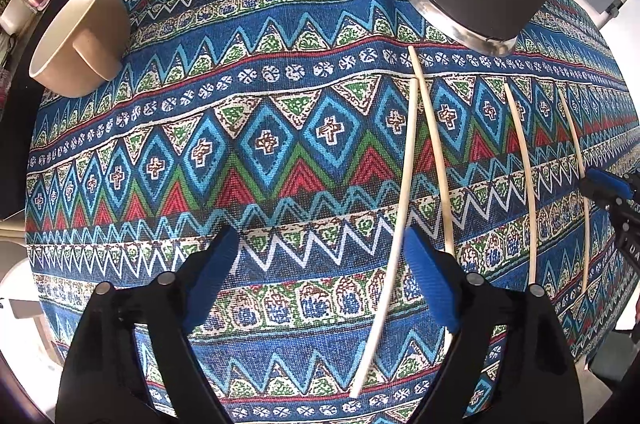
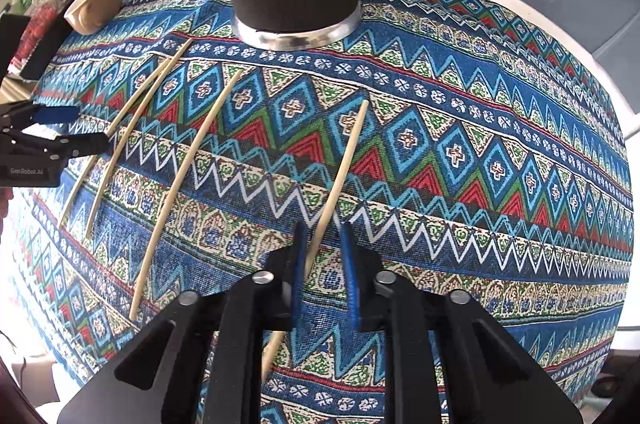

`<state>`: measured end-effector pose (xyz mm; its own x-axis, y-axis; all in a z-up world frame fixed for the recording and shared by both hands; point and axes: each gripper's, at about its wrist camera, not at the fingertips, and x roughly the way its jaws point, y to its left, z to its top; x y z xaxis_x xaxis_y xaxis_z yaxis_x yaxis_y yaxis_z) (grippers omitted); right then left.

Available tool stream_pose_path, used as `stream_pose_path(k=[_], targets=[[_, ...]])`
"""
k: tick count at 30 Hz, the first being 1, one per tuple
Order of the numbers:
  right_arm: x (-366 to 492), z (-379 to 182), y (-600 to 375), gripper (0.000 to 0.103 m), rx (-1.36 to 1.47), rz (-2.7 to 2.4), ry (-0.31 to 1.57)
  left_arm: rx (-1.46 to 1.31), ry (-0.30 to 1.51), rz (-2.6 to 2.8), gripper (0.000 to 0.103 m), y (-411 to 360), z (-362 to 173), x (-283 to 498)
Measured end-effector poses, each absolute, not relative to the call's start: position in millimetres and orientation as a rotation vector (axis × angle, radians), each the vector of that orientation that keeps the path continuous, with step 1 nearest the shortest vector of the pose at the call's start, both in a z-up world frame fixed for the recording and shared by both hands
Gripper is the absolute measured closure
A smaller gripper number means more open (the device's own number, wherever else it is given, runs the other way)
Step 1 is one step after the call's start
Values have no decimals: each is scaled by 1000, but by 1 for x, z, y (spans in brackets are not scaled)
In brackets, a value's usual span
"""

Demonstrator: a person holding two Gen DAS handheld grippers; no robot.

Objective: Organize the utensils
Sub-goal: 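Close the right tool on a stick while the left tool grasps another, then lift both held sticks upright and carry them above the black holder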

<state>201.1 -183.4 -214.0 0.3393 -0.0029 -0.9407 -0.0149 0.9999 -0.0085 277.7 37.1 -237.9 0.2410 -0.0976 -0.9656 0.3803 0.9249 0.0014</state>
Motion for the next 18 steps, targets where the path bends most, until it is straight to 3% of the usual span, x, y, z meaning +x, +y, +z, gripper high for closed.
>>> stream_pose_path(k=[3,8,11,18], targets=[[201,-213,-196,99,22,15,1241,253,1300,-334,41,49,-233,278],[199,-212,-219,99,141,30,1266,218,1301,-299,79,79,-225,281],[195,-210,-236,99,217,28,1278,166,1306,-277,95,98,-224,278],[178,-207,-286,99,331,-39,1274,75,1348,-268,98,130,-224,266]])
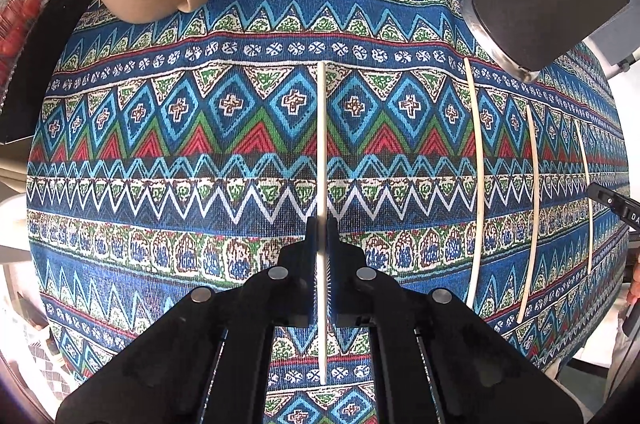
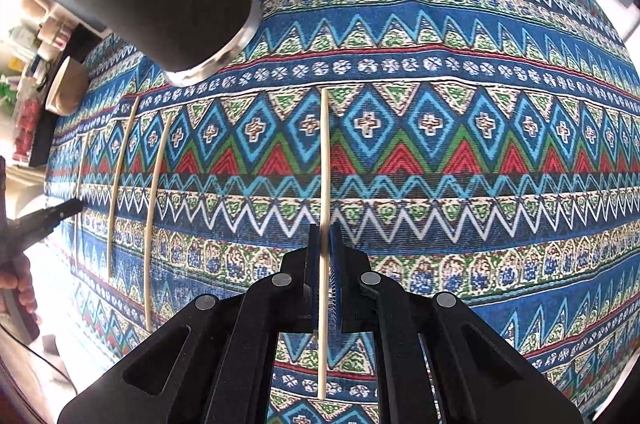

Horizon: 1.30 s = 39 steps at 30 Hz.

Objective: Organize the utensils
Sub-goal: 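Lift both held sticks upright and carry them above the black holder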

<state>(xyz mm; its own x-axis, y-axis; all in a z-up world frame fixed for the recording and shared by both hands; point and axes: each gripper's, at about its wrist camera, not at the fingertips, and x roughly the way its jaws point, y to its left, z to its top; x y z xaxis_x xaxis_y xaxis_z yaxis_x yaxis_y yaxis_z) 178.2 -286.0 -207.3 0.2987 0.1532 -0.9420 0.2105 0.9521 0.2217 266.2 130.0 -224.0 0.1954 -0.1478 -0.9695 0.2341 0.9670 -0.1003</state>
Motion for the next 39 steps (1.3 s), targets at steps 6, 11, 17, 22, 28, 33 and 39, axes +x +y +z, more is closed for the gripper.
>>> stream_pose_path(k=[6,11,17,22,28,33,39], targets=[[160,-191,-330,98,416,-77,1226,37,1356,-258,98,152,-221,237],[157,-174,-350,98,456,-84,1175,20,1341,-242,98,165,-205,215],[175,-147,-347,98,460,-63,1105,11,1298,-232,98,171,-164,203],[200,-117,-335,98,443,-20,1047,17,1238,-233,98,160,-123,225],[224,-61,-332,98,407,40,935,16,1142,-245,98,119,-67,252],[248,-15,-326,98,387,97,833,-8,1040,-289,98,81,-27,280],[280,19,-312,98,353,145,778,-20,975,-356,98,35,5,308]])
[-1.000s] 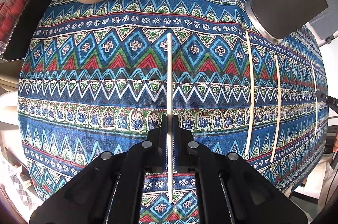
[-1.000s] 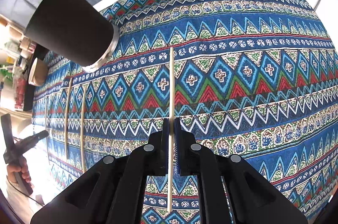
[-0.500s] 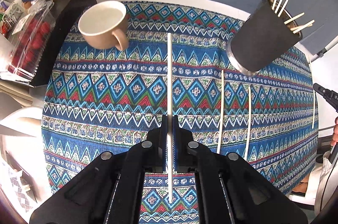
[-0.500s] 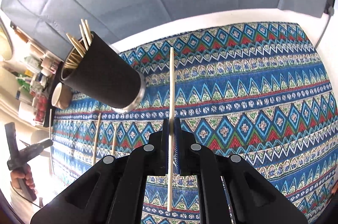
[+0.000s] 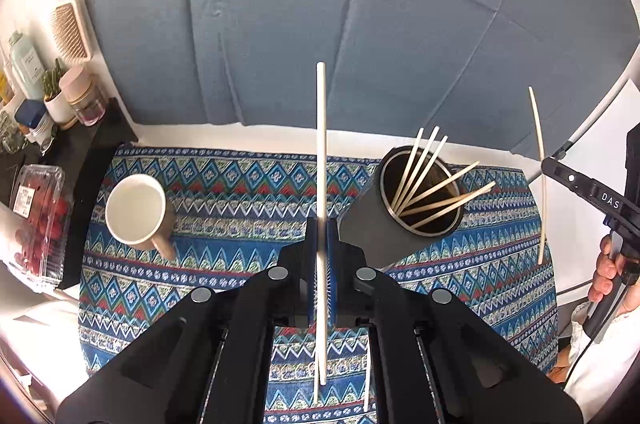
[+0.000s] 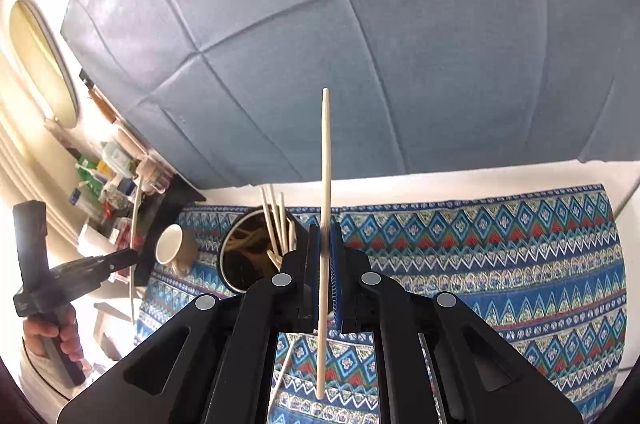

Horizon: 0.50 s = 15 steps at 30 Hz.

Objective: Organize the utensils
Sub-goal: 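Lift both held sticks upright and carry them above the black holder, then lower both held sticks into the holder opening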

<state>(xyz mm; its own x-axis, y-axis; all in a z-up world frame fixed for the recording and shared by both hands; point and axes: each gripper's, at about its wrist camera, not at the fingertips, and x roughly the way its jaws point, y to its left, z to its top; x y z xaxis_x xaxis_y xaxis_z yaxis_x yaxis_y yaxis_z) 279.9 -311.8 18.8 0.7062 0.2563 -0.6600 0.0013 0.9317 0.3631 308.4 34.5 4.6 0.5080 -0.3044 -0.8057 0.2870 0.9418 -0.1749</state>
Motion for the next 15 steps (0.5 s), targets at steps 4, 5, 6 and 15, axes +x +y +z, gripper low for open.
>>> stream_pose_path(k=[4,5,6,15], targets=[[301,31,-302,98,329,181,754,15,946,-373,98,3,17,327],[306,33,-300,98,331,192,750,18,940,-380,98,-3,19,331],[311,34,-298,98,335,202,748,17,934,-388,98,-10,20,335],[340,28,-289,98,370,265,680,-33,824,-477,98,-49,22,358]])
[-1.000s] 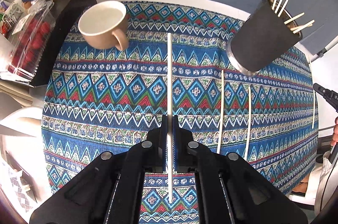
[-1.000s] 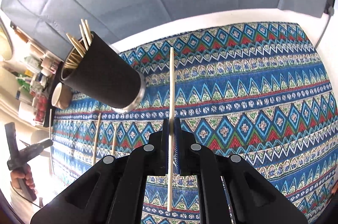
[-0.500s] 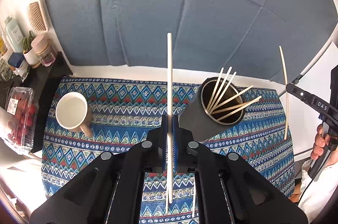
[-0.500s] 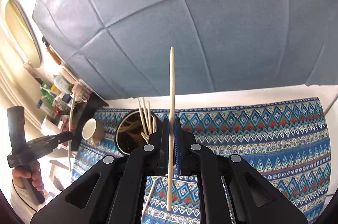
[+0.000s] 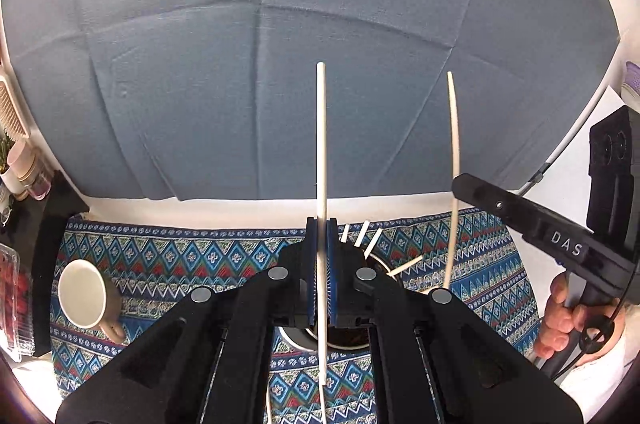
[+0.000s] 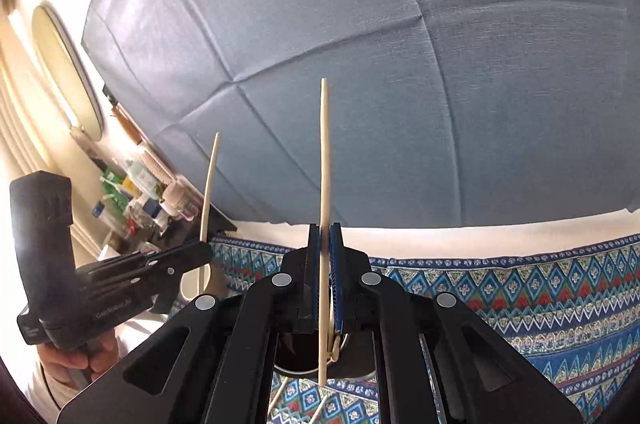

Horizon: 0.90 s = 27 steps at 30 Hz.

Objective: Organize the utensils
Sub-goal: 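Lower both held sticks into the holder opening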

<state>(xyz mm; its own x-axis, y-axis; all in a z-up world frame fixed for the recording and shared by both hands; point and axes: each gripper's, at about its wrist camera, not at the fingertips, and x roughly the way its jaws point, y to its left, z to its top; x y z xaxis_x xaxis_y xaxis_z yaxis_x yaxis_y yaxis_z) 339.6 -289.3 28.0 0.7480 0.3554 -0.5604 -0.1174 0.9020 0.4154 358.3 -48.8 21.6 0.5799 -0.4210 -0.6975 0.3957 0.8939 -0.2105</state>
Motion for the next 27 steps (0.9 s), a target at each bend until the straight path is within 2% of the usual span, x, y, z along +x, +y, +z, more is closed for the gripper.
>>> stream_pose_path(k=[8,16,27], targets=[[344,-1,-282,98,363,294,619,-77,768,-519,98,-64,-2,372],[350,-15,-285,98,489,356,545,-123,771,-531,98,-71,-25,380],[321,0,-291,98,574,435,288,-205,714,-545,98,-55,-39,376]])
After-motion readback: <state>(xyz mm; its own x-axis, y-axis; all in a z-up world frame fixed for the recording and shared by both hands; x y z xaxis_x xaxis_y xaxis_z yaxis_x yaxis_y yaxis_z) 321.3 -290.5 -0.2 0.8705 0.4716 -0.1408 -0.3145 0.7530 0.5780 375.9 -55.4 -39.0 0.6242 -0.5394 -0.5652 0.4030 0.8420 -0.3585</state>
